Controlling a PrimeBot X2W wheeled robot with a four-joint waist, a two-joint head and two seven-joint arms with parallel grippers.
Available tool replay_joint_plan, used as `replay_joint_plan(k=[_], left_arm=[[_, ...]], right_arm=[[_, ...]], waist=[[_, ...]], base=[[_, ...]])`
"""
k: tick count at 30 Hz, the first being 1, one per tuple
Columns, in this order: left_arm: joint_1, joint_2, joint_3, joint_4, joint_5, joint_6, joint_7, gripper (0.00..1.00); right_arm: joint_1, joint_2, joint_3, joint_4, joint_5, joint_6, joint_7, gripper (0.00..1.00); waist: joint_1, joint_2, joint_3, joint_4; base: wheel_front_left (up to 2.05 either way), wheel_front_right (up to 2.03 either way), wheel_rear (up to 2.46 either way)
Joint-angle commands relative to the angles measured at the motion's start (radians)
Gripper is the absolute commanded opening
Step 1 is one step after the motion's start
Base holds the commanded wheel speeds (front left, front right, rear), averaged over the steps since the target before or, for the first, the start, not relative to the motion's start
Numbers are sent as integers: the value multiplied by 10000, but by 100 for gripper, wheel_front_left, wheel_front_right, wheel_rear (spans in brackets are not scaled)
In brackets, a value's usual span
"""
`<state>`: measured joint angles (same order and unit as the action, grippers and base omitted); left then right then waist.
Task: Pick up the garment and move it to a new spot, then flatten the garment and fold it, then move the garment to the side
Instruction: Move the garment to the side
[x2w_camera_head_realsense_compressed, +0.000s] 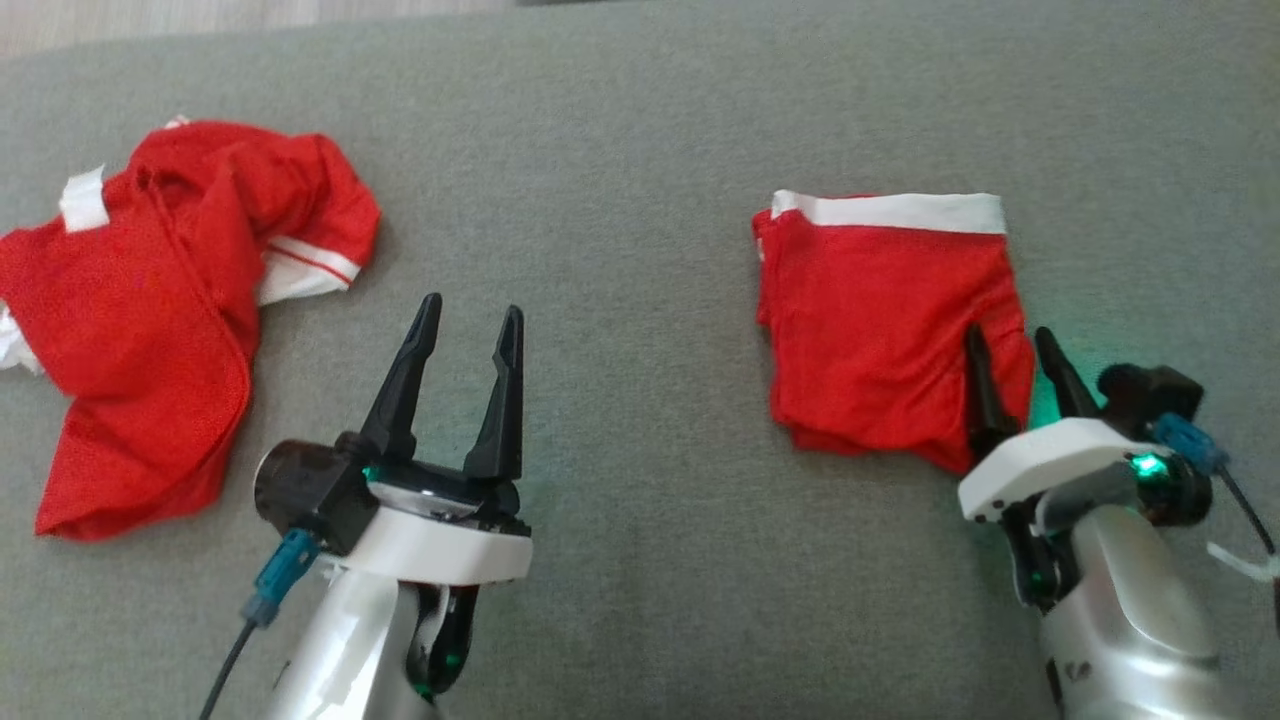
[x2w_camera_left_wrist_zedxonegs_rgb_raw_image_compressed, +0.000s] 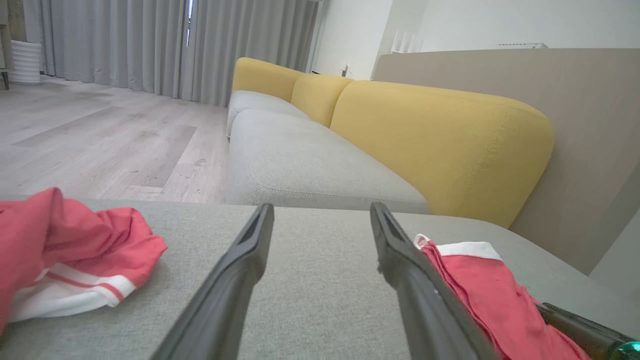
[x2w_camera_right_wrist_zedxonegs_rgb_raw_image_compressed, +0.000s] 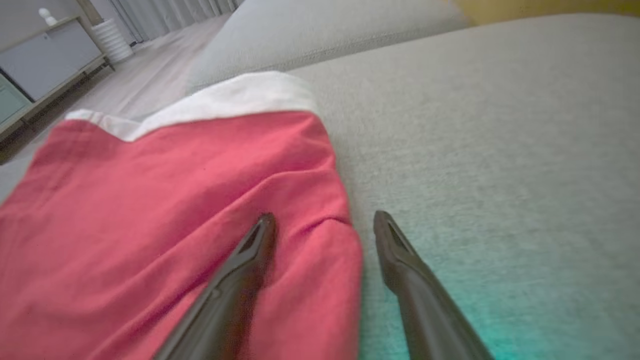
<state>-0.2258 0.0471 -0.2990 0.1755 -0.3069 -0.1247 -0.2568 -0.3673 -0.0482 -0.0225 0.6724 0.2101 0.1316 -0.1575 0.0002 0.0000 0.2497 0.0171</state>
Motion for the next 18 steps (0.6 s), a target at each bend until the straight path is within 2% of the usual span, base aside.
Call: replay_joint_plan(k=[1, 6, 8, 18], left_arm=[[-367, 31, 196, -288, 57, -43, -49, 100], [-476, 31, 137, -286, 41, -47, -49, 100], [-508, 31, 94, -257, 79, -48, -49, 100], [-668, 31, -159, -330, 123, -53, -49, 100]], right_arm=[[-349, -21, 306, -171, 15, -9, -27, 100], [-821, -21, 619, 772, -172, -9, 11, 100], [-978, -20, 717, 1009, -337, -9, -136, 0], [-1640, -103, 678, 1265, -2327, -9, -719, 0]], waist=[[-2, 0, 166, 148], [-2, 0, 345, 273], [-2, 0, 368, 277], [-2, 0, 46, -326]], base=[[0, 0, 0], [0, 0, 0], [0, 0, 0], [0, 0, 0]])
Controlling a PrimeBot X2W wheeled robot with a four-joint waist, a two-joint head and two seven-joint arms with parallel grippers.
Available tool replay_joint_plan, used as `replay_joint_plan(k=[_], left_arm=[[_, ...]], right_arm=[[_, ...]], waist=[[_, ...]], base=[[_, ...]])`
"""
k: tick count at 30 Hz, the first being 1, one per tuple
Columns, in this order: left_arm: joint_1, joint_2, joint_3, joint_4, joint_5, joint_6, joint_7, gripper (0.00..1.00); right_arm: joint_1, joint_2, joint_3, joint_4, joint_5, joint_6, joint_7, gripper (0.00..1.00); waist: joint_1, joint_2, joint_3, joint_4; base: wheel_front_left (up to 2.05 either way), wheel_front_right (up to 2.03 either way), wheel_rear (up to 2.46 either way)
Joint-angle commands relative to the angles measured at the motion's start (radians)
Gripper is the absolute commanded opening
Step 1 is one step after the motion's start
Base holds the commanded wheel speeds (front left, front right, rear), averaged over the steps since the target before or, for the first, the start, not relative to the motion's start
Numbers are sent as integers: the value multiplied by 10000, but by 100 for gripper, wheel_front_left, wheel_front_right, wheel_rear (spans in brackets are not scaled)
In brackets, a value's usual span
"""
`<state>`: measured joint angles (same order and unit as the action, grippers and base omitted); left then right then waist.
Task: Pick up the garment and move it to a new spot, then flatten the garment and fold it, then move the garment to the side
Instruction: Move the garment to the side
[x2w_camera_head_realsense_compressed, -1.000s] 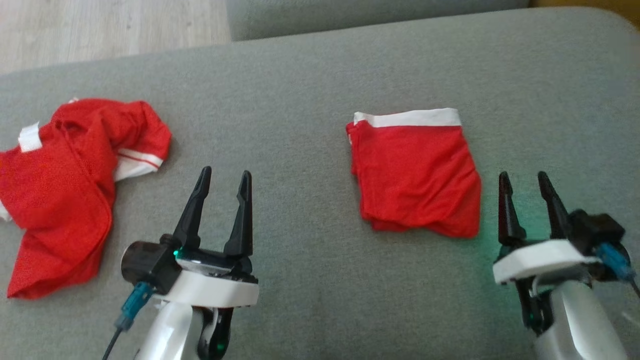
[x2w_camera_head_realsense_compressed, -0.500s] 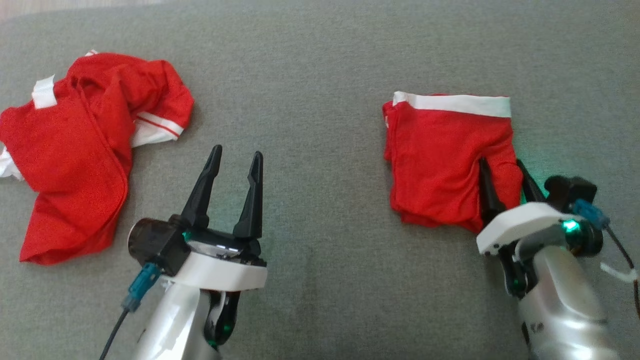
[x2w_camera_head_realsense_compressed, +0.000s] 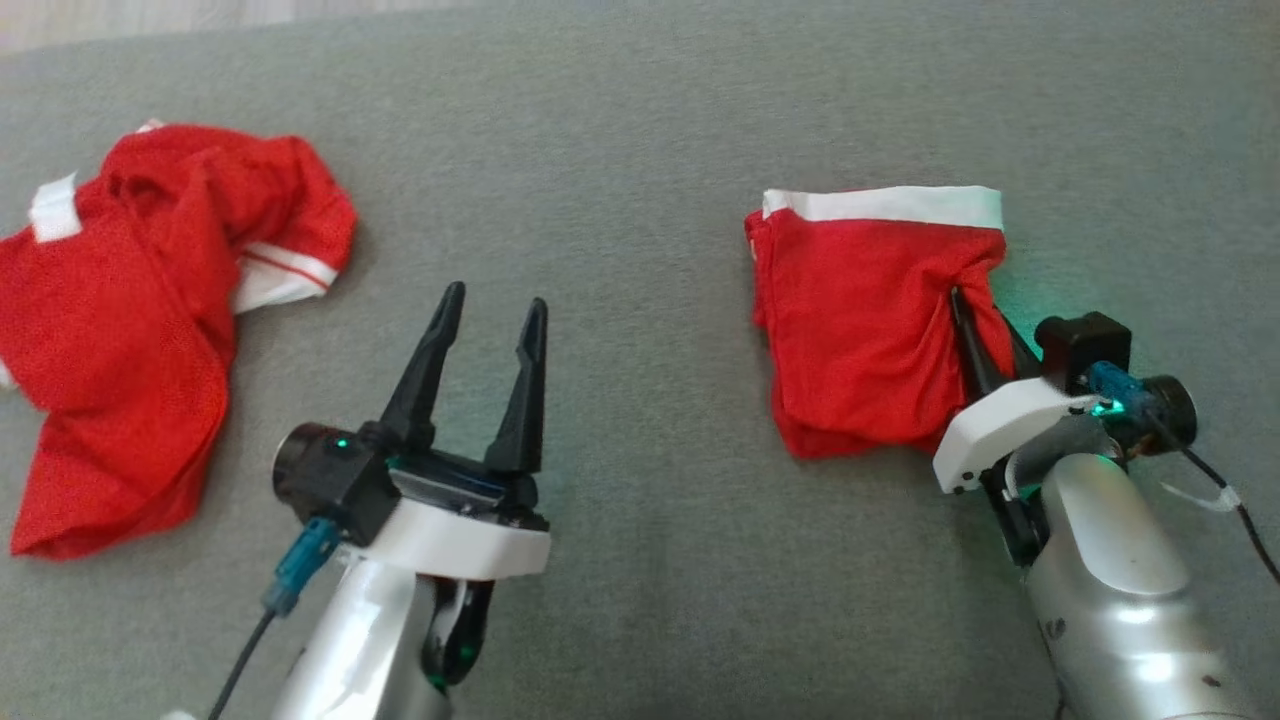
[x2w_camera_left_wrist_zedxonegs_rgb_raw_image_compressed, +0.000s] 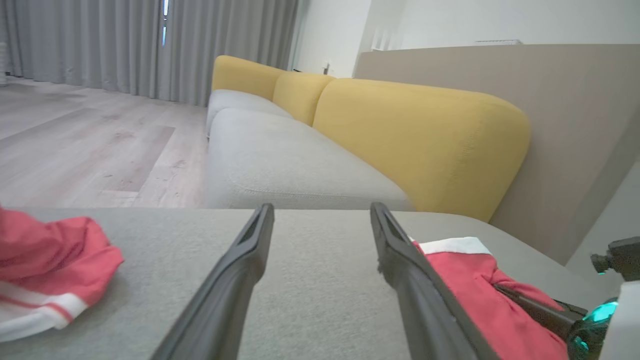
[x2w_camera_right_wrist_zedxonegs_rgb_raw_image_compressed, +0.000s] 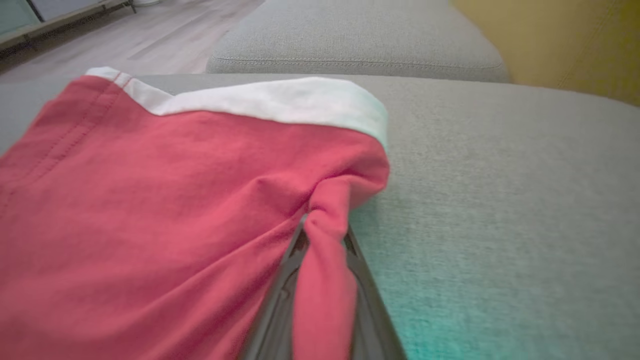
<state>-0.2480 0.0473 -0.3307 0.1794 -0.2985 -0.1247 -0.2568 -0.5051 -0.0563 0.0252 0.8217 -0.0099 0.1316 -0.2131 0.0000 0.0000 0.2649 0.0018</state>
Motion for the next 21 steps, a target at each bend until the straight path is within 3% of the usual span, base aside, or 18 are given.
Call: replay_joint_plan(k=[1, 8, 14, 21], left_arm=[[-486, 29, 82, -390, 20, -53, -49, 100], [-788, 29, -619, -708, -258, 59, -49, 100], [-1237, 29, -1264, -1100, -459, 275, -49, 100], [-1891, 29, -1723, -1275, -506, 292, -49, 100]], right_arm=[[-296, -88, 231, -266, -289, -9, -179, 0], [-463, -1247, 873, -563, -800, -9, 9, 0], [-716, -3110, 1306, -977, -486, -9, 408, 0], [-1001, -4988, 665, -653, -76, -9, 555, 0]], waist=[[0, 0, -151, -271], [0, 0, -328, -814], [0, 0, 126, -902], [0, 0, 993, -535]], base=[[0, 0, 0], [0, 0, 0], [0, 0, 0], [0, 0, 0]])
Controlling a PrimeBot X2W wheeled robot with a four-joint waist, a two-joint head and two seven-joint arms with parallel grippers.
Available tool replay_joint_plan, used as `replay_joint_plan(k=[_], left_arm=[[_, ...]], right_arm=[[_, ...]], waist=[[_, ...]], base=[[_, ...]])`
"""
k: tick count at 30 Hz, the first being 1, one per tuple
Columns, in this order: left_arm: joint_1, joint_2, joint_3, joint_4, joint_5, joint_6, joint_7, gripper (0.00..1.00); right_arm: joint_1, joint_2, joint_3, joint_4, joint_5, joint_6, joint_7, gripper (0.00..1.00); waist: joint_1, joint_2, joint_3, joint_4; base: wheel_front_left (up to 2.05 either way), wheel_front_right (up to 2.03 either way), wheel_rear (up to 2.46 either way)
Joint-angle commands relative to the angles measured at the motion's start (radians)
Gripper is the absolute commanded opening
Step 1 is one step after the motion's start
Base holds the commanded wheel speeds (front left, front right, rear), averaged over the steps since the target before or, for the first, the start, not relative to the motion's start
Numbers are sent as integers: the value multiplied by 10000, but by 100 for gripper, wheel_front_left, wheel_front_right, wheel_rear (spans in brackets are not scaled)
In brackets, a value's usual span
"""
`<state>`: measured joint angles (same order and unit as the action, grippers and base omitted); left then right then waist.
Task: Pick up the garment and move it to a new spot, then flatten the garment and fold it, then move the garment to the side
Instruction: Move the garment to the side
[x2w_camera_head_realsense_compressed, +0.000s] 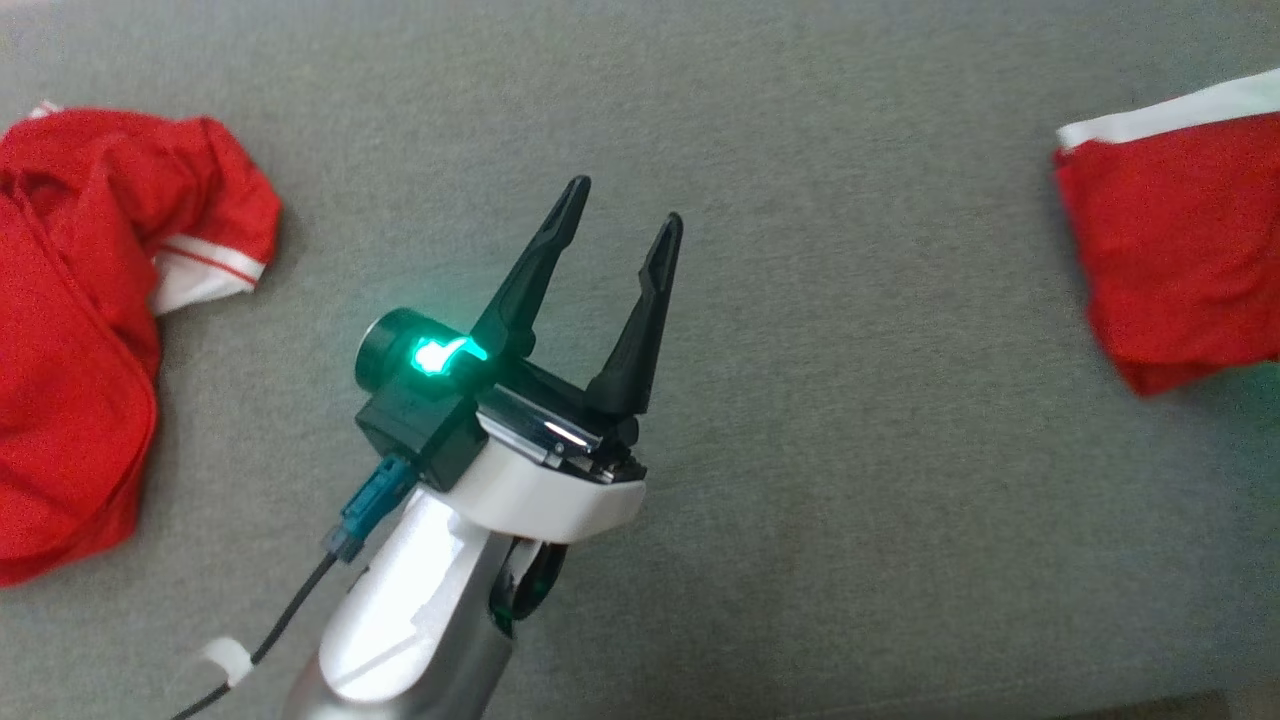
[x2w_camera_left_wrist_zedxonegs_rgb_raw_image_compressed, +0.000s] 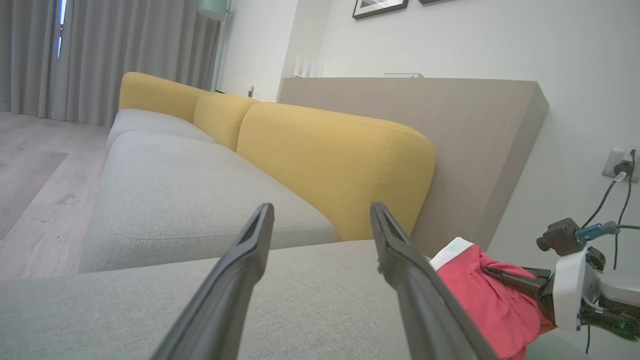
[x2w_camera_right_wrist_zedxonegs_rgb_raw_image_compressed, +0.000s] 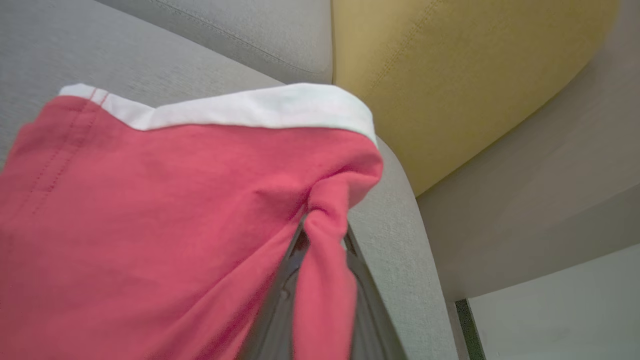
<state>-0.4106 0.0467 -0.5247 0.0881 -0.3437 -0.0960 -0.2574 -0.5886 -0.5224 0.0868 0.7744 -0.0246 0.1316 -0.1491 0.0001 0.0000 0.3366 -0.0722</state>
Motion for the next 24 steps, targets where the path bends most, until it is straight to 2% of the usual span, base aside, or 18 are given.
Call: replay_joint_plan(k=[1, 7, 16, 17, 18, 19, 24], left_arm=[[-322, 35, 213, -357, -64, -5, -44, 100], [-491, 35, 382, -311, -58, -62, -44, 100], [-481, 35, 550, -288, -60, -130, -44, 100], [-478, 35, 558, -283, -68, -132, -44, 100], [-467, 35, 568, -273, -74, -134, -44, 100], [-449, 35, 581, -261, -80, -135, -44, 100], [-261, 35, 784, -169, -80, -139, -44, 100]], right_arm=[[-219, -467, -83, -117, 109, -9, -111, 0], [-417, -928, -948, 104, -185, -9, -92, 0], [-488, -761, -1868, 208, -738, -9, 66, 0], [-489, -699, -1950, 213, -753, -9, 92, 15], [-486, -618, -2033, 198, -752, -9, 80, 46], [-495, -522, -2170, 164, -712, -9, 25, 100], [-501, 20, -2691, -56, -678, -9, -127, 100]], waist=[[-1, 0, 368, 266], [-1, 0, 693, 541], [-1, 0, 722, 615], [-1, 0, 698, 606], [-1, 0, 658, 592], [-1, 0, 605, 572], [-1, 0, 154, 386]], base=[[0, 0, 0], [0, 0, 0], [0, 0, 0], [0, 0, 0], [0, 0, 0], [0, 0, 0], [0, 0, 0]])
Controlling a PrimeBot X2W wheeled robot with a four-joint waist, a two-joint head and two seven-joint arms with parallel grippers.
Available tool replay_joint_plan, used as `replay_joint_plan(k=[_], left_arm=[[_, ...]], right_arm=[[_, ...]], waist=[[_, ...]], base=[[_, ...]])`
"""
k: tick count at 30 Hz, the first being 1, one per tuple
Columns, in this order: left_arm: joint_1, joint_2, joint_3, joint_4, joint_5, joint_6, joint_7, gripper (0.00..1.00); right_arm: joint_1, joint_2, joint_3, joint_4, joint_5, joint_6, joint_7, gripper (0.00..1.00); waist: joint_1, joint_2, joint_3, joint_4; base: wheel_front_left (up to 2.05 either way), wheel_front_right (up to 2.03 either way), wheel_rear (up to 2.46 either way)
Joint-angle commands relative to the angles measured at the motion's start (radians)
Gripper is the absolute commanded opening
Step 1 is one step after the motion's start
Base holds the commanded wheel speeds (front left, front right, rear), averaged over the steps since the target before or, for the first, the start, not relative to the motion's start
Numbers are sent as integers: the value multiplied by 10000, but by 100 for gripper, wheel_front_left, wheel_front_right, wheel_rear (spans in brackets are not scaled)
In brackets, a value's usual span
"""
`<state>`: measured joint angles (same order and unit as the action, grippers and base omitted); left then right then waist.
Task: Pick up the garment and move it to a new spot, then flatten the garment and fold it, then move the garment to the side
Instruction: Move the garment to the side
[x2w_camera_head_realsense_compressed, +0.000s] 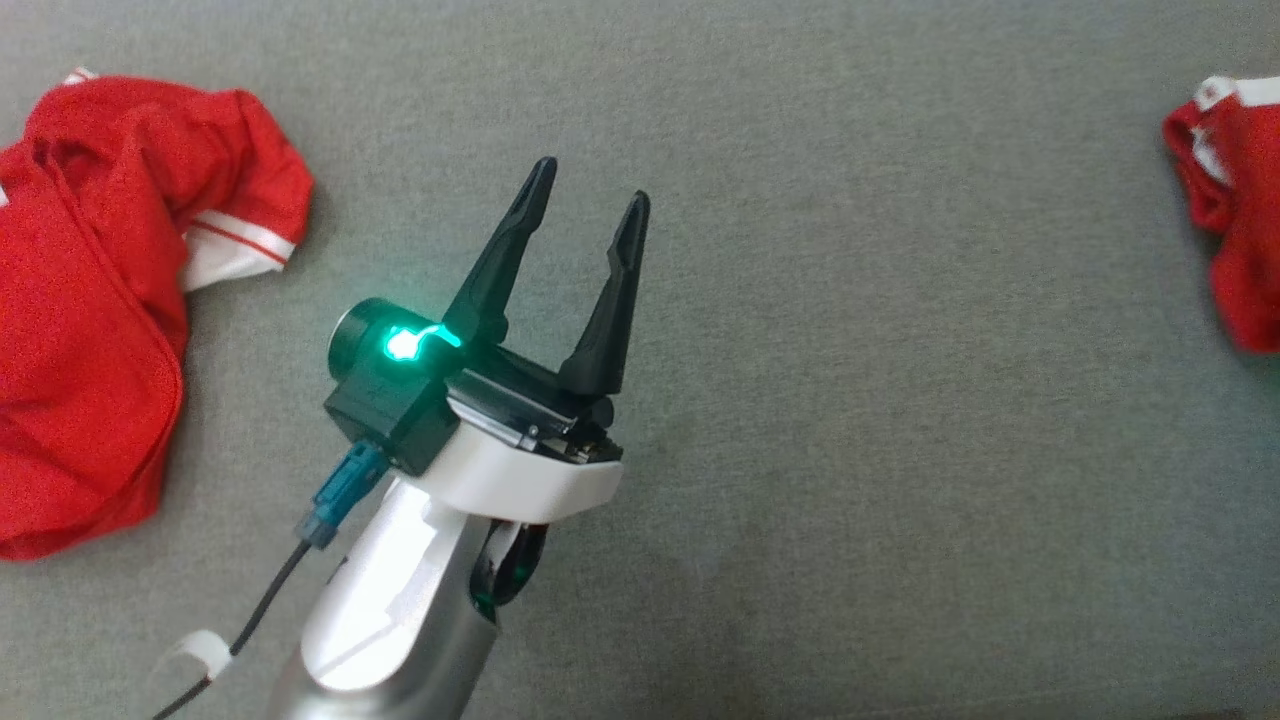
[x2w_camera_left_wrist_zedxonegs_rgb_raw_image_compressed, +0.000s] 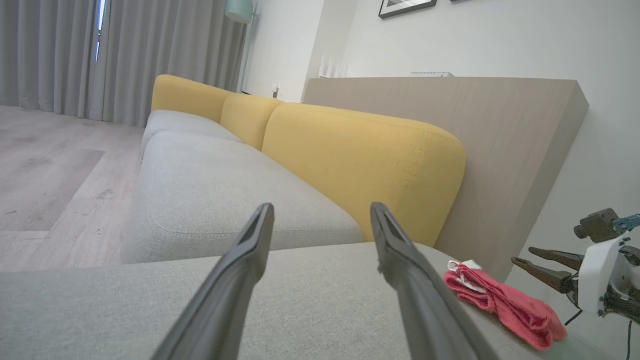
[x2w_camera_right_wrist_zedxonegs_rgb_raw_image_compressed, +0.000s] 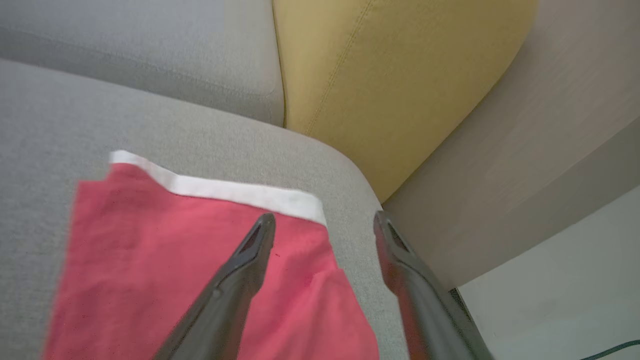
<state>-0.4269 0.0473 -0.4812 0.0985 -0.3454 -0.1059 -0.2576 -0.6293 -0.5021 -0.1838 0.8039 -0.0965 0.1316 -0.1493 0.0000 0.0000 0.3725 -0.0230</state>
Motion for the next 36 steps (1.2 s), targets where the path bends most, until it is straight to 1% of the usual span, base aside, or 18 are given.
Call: replay_joint_plan(k=[1, 5, 9, 15, 19, 22, 23, 24, 25, 28, 32, 36], left_arm=[[-40, 29, 414, -257, -48, -40, -42, 100], [263, 29, 806, -243, 52, -9, -42, 100], [649, 29, 1361, -313, 120, 33, -42, 100], [1270, 29, 2201, -480, 223, 38, -42, 100], [1676, 29, 2609, -611, 265, 27, -42, 100], [1992, 29, 2837, -662, 202, 36, -42, 100], [1992, 29, 2837, -662, 202, 36, -42, 100], [2178, 29, 2915, -667, 214, 26, -42, 100], [2178, 29, 2915, -667, 214, 26, -42, 100], [2466, 29, 3030, -610, 247, 25, -42, 100], [2800, 29, 3104, -485, 207, 27, -42, 100], [3056, 29, 3086, -315, 173, 11, -42, 100]], right_arm=[[-104, -49, -26, -433, 32, -9, -160, 100], [-164, 559, 3, -918, 76, -9, -300, 100], [-156, 1298, 366, -1767, 297, -9, -353, 100], [66, 2429, 973, -3750, 1092, -9, -158, 100], [486, 3223, 943, -5194, 1654, -9, -49, 100], [1052, 3805, 920, -5964, 1853, -9, 37, 100], [1052, 3805, 920, -5964, 1853, -9, 37, 100], [1504, 4062, 1033, -6301, 1915, -9, -9, 100], [1504, 4062, 1033, -6301, 1915, -9, -9, 100], [2310, 4336, 1328, -6502, 2076, -9, -243, 100], [3486, 4481, 1711, -6402, 2184, -9, -730, 100], [4476, 4512, 1994, -6152, 2626, -9, -1046, 100]], waist=[[0, 0, -335, -157], [0, 0, -945, -365], [0, 0, -1564, -522], [0, 0, -2276, -606], [0, 0, -2630, -529], [0, 0, -2805, -438], [0, 0, -2805, -438], [0, 0, -2891, -377], [0, 0, -2891, -377], [0, 0, -3018, -306], [0, 0, -3131, -184], [0, 0, -3196, -68]], base=[[0, 0, 0], [0, 0, 0], [0, 0, 0], [0, 0, 0], [0, 0, 0], [0, 0, 0], [0, 0, 0], [0, 0, 0], [0, 0, 0], [0, 0, 0], [0, 0, 0], [0, 0, 0]])
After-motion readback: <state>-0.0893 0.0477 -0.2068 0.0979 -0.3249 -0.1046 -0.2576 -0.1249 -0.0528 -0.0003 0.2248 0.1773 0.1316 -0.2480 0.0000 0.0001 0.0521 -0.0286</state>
